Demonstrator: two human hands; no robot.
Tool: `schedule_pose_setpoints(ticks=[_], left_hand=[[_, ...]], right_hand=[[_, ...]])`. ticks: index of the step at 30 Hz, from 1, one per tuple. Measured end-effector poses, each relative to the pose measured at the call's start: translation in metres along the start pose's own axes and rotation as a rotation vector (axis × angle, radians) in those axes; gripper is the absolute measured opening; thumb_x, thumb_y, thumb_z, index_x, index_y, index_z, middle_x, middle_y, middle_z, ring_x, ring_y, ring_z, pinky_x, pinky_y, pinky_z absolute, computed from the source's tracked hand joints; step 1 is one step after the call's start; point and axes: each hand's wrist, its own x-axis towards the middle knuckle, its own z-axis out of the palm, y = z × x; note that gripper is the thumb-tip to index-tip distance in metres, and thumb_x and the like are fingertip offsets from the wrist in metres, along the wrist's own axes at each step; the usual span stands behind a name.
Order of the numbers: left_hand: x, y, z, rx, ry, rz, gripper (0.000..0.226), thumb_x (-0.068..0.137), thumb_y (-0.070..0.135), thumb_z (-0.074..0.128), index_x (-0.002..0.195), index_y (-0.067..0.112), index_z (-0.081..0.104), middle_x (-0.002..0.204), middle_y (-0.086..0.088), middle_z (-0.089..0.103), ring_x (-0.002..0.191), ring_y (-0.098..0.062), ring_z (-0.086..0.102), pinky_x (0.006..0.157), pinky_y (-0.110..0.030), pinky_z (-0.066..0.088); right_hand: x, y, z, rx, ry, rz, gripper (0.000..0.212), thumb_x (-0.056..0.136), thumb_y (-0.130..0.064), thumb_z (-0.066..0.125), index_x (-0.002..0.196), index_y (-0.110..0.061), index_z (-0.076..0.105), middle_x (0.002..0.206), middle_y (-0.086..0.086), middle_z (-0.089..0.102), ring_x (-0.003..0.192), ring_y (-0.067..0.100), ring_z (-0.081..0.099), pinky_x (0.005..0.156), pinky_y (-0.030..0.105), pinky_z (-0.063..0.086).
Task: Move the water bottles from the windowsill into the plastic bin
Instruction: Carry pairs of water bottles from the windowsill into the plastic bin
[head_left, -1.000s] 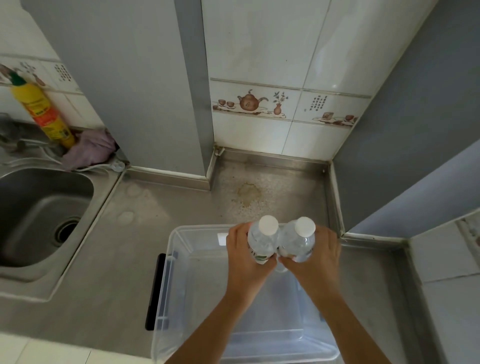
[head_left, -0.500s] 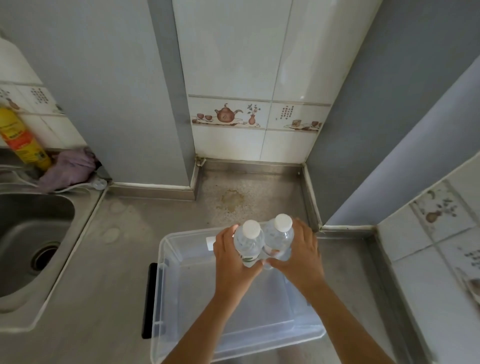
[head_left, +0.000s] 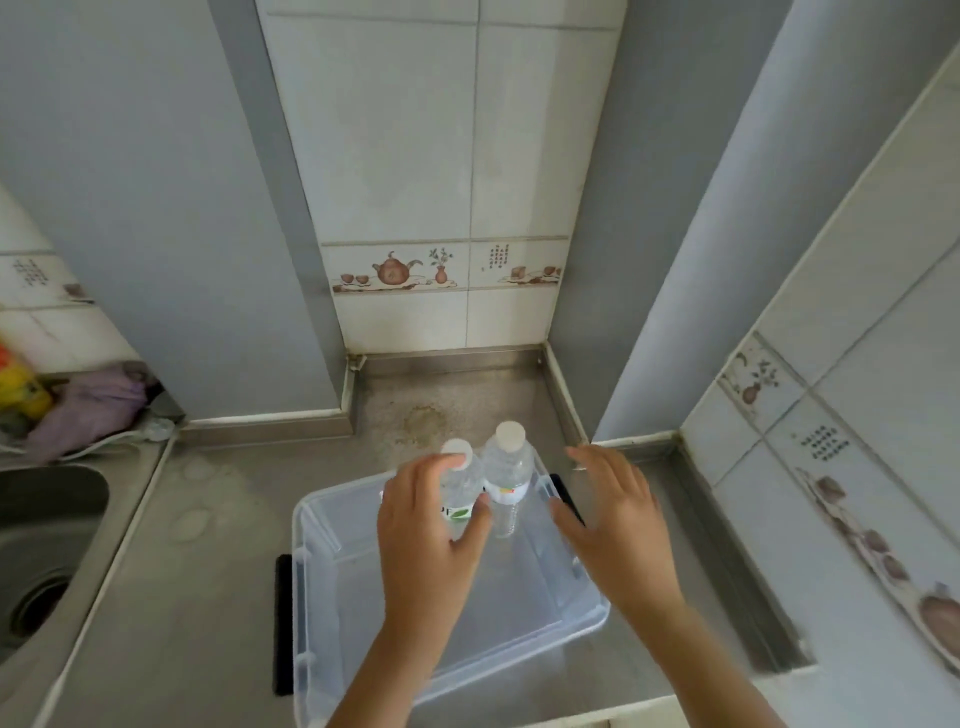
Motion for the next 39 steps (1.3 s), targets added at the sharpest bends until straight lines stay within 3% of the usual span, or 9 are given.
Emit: schedule_pose_setpoints(ticks=[2,5,8,12,18,26,30,36,39], left_hand=[[-0.007,0.017,-0.005,0.059,-0.084,0.111,0.022,0.085,0.036,0.060,0.104,0.024,0.064,0.102,0.011,0.067,0.094,-0.014,0.062,0.080,-0.028,0.045],[-0.023,0.044,-0.002,0.155,-0.221,0.234,0.028,0.087,0.039,0.056,0.106,0.023,0.067,0.102,0.009,0.070,0.090,-0.016,0.065,0.077,-0.025,0.045],[-0.043,0.077,0.007,0.205,-0.323,0.321,0.035,0.085,0.043,0.053,0.110,0.023,0.068,0.107,0.006,0.070,0.094,-0.019,0.065,0.078,-0.028,0.045],[-0.088,0.121,0.019,0.209,-0.445,0.473,0.037,0.081,0.040,0.056,0.110,0.020,0.068,0.105,0.003,0.070,0.089,-0.023,0.067,0.071,-0.037,0.053],[-0.193,0.188,0.019,0.156,-0.682,0.684,0.045,0.076,0.039,0.079,0.116,0.020,0.071,0.113,0.001,0.073,0.097,-0.019,0.069,0.076,-0.035,0.057],[-0.344,0.285,0.006,-0.066,-0.910,0.956,0.047,0.082,0.047,0.049,0.114,0.022,0.073,0.111,0.007,0.074,0.102,-0.017,0.070,0.084,-0.040,0.057],[-0.393,0.332,0.013,-0.148,-0.976,1.117,0.049,0.082,0.049,0.047,0.115,0.023,0.072,0.111,0.007,0.073,0.102,-0.016,0.070,0.089,-0.043,0.055],[-0.449,0.402,0.060,-0.296,-1.027,1.267,0.049,0.083,0.049,0.049,0.117,0.022,0.072,0.115,0.006,0.072,0.107,-0.017,0.068,0.099,-0.037,0.037],[-0.474,0.439,0.098,-0.347,-1.043,1.318,0.049,0.083,0.048,0.050,0.119,0.021,0.071,0.116,0.006,0.072,0.108,-0.018,0.068,0.098,-0.036,0.036]], right_hand=[[-0.019,0.000,-0.021,-0.038,0.088,-0.010,0.045,0.077,-0.023,0.074,0.119,-0.019,0.060,0.119,0.000,0.063,0.109,0.024,0.058,0.089,0.040,0.049],[-0.054,0.007,-0.050,-0.122,0.183,-0.012,0.039,0.075,-0.015,0.072,0.113,-0.016,0.062,0.114,0.003,0.065,0.102,0.028,0.061,0.084,0.041,0.051],[-0.100,0.019,-0.081,-0.161,0.230,0.057,0.035,0.083,-0.022,0.055,0.118,-0.019,0.060,0.120,0.000,0.062,0.108,0.021,0.056,0.088,0.041,0.048],[-0.180,0.039,-0.117,-0.224,0.268,0.193,0.041,0.088,-0.030,0.048,0.127,-0.021,0.054,0.128,-0.003,0.060,0.117,0.016,0.050,0.096,0.040,0.045],[-0.334,0.045,-0.170,-0.359,0.330,0.528,0.046,0.093,-0.042,0.036,0.131,-0.023,0.053,0.133,-0.002,0.058,0.122,0.022,0.054,0.100,0.047,0.045],[-0.517,0.039,-0.229,-0.486,0.466,0.985,0.057,0.091,-0.058,0.027,0.129,-0.025,0.054,0.135,-0.005,0.057,0.125,0.018,0.051,0.105,0.045,0.036],[-0.571,0.042,-0.249,-0.498,0.594,1.135,0.062,0.092,-0.062,0.018,0.129,-0.026,0.053,0.135,-0.004,0.056,0.126,0.014,0.043,0.105,0.038,0.024],[-0.622,0.082,-0.284,-0.522,0.678,1.328,0.062,0.092,-0.062,0.018,0.129,-0.026,0.053,0.134,-0.004,0.056,0.126,0.015,0.046,0.106,0.036,0.026],[-0.638,0.118,-0.306,-0.551,0.698,1.392,0.064,0.092,-0.062,0.017,0.128,-0.025,0.055,0.135,-0.004,0.056,0.126,0.015,0.048,0.106,0.038,0.031]])
